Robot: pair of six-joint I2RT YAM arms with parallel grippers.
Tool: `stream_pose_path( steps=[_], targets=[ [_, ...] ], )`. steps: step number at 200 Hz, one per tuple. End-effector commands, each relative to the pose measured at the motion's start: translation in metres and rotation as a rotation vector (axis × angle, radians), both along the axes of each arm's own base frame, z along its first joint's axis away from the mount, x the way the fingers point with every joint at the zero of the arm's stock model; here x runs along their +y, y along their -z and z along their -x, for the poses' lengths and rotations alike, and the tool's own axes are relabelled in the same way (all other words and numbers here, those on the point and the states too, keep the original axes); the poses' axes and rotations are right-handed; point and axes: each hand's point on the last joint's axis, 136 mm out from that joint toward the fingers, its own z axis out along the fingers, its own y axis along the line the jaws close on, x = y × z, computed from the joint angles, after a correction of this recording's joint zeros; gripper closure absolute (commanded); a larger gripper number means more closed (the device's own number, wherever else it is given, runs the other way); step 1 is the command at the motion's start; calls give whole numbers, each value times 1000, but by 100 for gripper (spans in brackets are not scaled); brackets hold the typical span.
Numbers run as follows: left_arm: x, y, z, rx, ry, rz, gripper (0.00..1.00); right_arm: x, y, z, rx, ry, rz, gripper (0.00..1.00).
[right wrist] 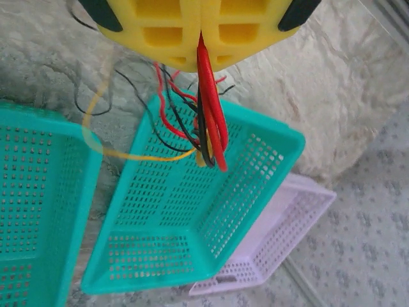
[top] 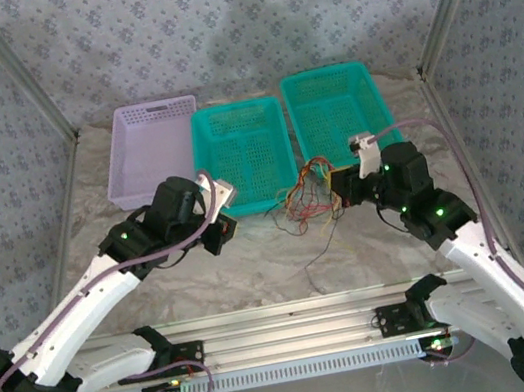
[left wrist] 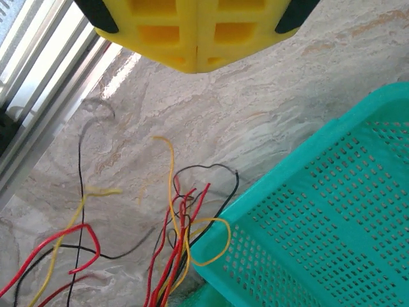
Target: Untangle the cables
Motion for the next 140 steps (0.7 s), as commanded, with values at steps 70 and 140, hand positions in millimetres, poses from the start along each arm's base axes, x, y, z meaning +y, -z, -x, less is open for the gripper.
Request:
stream_pose_path(
  steps=[70,140],
  targets=[
    [-55,-52,5,49,27,529,13,51,-77,41,-87,-375,-292,100],
    [-46,-1,-21,50,-118,401,13,62,-102,64,-119,-510,-348,100]
  ],
)
